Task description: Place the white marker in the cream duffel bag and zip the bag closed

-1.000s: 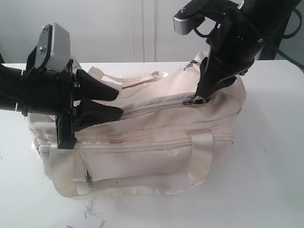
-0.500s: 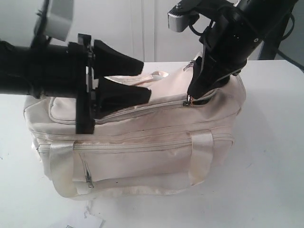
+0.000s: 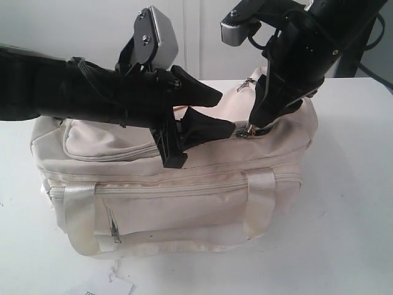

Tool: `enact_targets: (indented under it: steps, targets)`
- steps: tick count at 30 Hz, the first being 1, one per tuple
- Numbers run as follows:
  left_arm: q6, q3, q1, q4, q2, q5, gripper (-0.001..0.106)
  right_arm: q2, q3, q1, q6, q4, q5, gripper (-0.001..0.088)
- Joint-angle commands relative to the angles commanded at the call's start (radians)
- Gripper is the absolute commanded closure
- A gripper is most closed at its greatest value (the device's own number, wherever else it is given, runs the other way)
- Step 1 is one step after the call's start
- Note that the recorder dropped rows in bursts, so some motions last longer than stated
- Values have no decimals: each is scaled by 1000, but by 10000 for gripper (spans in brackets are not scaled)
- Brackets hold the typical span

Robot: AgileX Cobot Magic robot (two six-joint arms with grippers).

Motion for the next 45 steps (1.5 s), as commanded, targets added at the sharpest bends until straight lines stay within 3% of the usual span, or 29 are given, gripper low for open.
enact_targets:
  steps: [6,12,14,15,16,17,18,33,45]
  targets:
    - [0,0,0,2,41,-20,439,0,0,0,0,2,0,868]
    - [0,0,0,2,58,-91,607,0,0,0,0,2,0,868]
    - [0,0,0,7,63,-93,705,0,0,0,0,2,0,868]
    - [0,0,0,37,65,-90,820,0,0,0,0,4,0,868]
    - [0,0,0,54,65,-90,870,0,0,0,0,4,0,868]
    - [-8,0,0,71,65,-90,1001,0,0,0,0,6,0,868]
    - [-13,0,0,71,65,-90,1053,0,0,0,0,6,0,868]
    - [-58,0,0,71,63,-86,1053,0,0,0,0,-94,0,868]
    - [-58,0,0,71,63,-84,1053,0,0,-54,2,-97,0,868]
